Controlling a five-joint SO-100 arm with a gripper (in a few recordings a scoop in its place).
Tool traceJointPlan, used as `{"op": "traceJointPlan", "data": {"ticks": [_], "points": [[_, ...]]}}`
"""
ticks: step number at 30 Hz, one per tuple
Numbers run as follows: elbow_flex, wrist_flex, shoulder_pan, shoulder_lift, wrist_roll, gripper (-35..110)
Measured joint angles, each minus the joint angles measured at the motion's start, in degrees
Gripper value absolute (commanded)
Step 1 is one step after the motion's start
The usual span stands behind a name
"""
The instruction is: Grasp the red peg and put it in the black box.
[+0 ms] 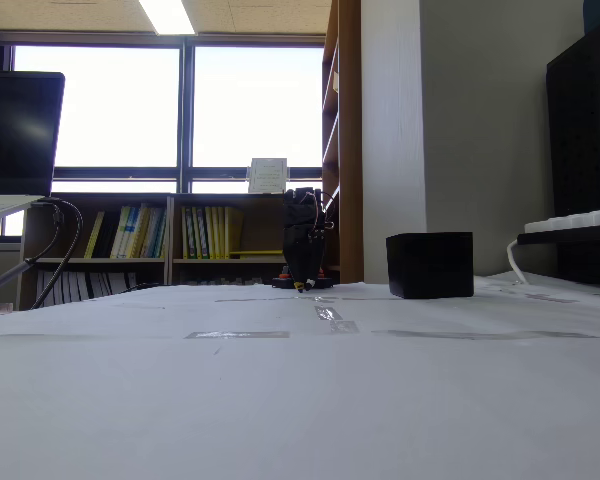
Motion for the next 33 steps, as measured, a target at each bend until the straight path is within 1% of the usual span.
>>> {"op": "traceJointPlan", "data": {"ticks": [33], "points": [[0.0,0.0,-0.79,0.0,0.7,1]]}}
